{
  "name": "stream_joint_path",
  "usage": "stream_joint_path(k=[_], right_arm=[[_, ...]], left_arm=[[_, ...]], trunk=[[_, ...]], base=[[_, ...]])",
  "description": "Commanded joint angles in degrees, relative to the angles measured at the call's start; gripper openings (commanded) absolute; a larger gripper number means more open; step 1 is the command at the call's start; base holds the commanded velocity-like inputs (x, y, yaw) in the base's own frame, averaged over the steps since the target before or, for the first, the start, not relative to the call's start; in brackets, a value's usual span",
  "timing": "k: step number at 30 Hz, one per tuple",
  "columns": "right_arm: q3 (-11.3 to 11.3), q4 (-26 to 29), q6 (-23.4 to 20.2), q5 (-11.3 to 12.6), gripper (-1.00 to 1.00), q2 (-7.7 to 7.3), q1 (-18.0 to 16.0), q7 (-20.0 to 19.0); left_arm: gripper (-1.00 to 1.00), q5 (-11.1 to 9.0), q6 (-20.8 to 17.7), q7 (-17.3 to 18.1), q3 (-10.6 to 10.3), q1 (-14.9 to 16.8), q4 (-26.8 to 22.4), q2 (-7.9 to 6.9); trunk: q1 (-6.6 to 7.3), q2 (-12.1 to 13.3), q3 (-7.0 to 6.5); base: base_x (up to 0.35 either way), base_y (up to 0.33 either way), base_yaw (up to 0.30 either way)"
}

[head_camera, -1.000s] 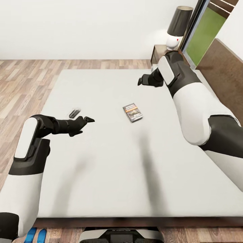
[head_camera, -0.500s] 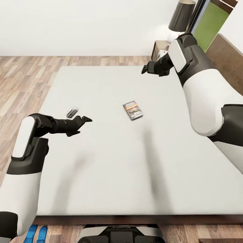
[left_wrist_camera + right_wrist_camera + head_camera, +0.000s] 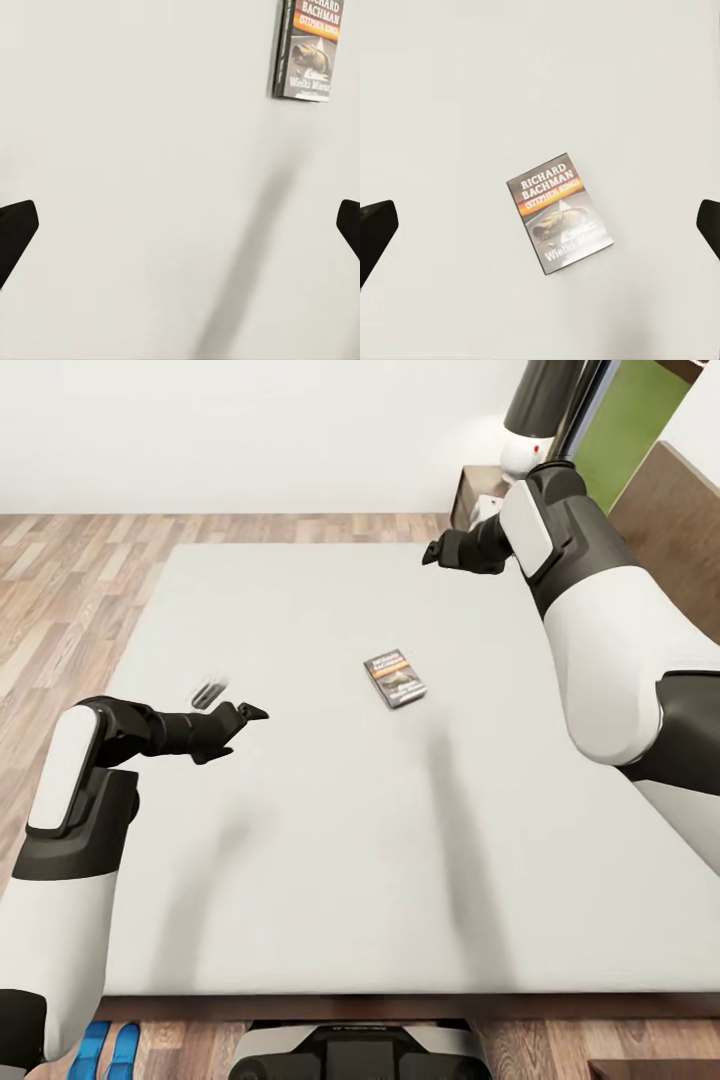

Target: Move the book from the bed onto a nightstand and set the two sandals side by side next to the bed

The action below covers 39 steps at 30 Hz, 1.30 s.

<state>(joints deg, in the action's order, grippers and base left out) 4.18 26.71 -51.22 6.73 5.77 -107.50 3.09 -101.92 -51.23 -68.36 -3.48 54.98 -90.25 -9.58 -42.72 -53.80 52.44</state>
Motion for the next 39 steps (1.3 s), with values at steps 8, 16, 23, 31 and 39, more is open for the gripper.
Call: stream_joint_path(k=[8, 16, 23, 31, 39], right_arm=[[-2.0, -0.8, 7.3, -0.8, 1.0, -0.05, 1.8, 0.3], [-8.9, -2.5, 15.7, -3.3, 1.0, 0.06, 6.7, 0.3], [-10.9, -4.4, 18.0, -3.8, 1.0, 0.2, 8.1, 0.1], [-11.9, -6.2, 19.3, -4.1, 1.0, 0.28, 8.4, -0.9], [-11.8, -6.4, 19.4, -4.0, 1.0, 0.63, 7.2, -0.5]], left_arm=[[1.0, -0.5, -0.2, -0.6, 0.0, 0.5, 0.0, -0.21], [1.0, -0.6, -0.1, -0.7, 0.1, 0.9, 0.3, -0.1], [1.0, -0.6, 0.0, -1.0, 0.3, 1.5, 0.7, 0.02], [1.0, -0.6, 0.2, -2.0, 0.2, 2.8, 1.2, 0.26], [1.0, -0.7, 0.3, -2.4, 0.1, 4.4, 1.4, 0.28]], trunk=[[-1.76, -3.3, 2.19], [-3.52, -6.5, 4.34], [-5.06, -9.3, 6.22], [-6.82, -12.5, 8.36], [-8.57, -15.7, 10.51]], base=[[0.0, 0.0, 0.0], [0.0, 0.0, 0.0], [0.0, 0.0, 0.0], [0.0, 0.0, 0.0], [0.0, 0.0, 0.0]])
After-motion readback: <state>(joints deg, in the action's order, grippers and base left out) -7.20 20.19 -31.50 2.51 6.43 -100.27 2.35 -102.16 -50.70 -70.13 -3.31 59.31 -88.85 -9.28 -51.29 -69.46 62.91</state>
